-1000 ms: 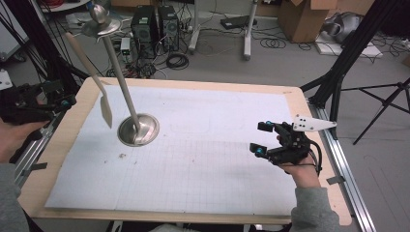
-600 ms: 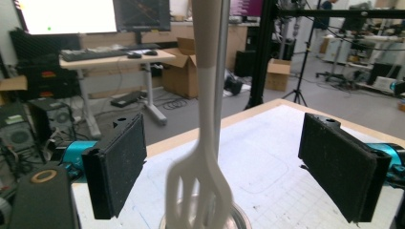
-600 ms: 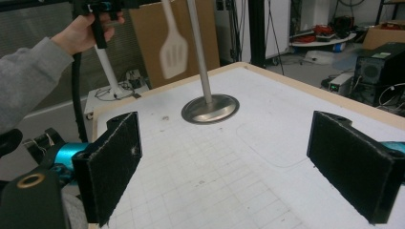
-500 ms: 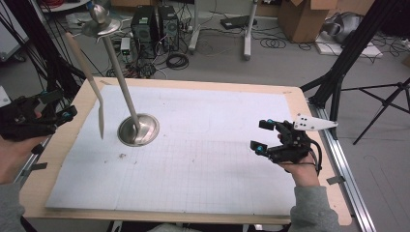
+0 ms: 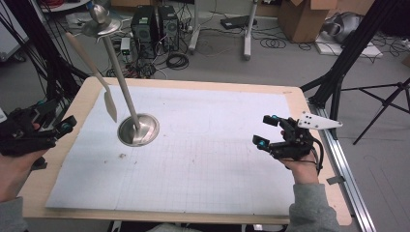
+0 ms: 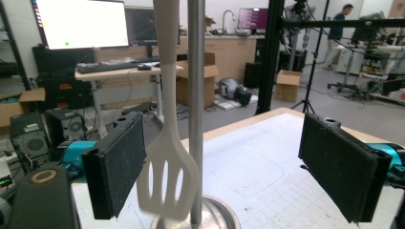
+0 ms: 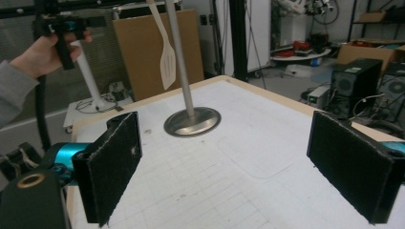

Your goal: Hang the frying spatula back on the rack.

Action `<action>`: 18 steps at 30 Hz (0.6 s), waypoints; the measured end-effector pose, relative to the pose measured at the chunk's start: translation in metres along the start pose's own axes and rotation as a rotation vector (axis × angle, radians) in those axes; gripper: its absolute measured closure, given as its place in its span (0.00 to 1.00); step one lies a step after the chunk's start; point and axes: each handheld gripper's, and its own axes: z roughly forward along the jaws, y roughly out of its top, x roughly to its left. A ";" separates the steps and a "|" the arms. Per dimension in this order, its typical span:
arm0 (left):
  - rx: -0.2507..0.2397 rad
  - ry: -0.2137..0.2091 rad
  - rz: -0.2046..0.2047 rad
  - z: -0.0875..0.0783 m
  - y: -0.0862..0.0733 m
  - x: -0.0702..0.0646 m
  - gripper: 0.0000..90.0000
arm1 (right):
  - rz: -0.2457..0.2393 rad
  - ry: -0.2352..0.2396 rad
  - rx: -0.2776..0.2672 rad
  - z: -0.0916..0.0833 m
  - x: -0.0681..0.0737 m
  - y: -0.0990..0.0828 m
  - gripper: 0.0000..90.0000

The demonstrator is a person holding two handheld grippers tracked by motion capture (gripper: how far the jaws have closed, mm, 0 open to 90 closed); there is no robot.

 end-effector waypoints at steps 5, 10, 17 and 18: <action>0.010 0.036 -0.001 -0.001 -0.011 -0.005 0.18 | -0.010 -0.038 -0.003 0.000 0.000 0.000 0.12; 0.025 0.062 -0.004 -0.001 -0.020 -0.011 0.18 | -0.019 -0.053 -0.020 0.000 0.001 0.000 0.12; -0.005 0.092 0.015 -0.001 -0.025 -0.020 0.18 | -0.030 -0.082 -0.034 -0.002 0.002 -0.002 0.12; -0.006 0.096 0.015 0.001 -0.028 -0.022 0.18 | -0.037 -0.092 -0.040 -0.003 0.001 -0.003 0.12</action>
